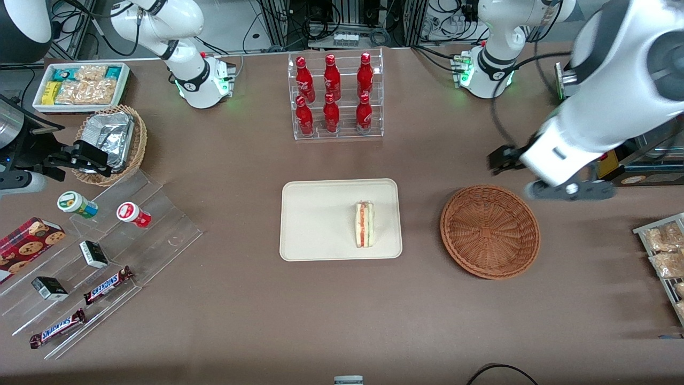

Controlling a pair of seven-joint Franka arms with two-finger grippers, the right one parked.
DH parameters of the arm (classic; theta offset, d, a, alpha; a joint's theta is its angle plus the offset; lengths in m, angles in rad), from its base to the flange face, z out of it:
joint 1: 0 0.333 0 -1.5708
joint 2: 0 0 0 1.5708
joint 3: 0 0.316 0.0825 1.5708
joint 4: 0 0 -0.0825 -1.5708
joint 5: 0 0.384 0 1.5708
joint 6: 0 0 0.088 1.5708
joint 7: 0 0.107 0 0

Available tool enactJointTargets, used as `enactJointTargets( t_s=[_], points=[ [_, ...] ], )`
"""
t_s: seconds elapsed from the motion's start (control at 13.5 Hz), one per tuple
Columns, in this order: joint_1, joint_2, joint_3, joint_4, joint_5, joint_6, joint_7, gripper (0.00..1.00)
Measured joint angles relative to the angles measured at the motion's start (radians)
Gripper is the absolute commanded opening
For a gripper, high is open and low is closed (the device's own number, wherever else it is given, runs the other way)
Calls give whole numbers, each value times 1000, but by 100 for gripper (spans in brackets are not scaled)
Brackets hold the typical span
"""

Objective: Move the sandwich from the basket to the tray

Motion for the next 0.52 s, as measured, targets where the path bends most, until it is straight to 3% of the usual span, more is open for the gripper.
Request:
enactJointTargets(
  t_s=[0.52],
  points=[
    [-4,-68,101,-58,2,-141,100,100]
  ],
)
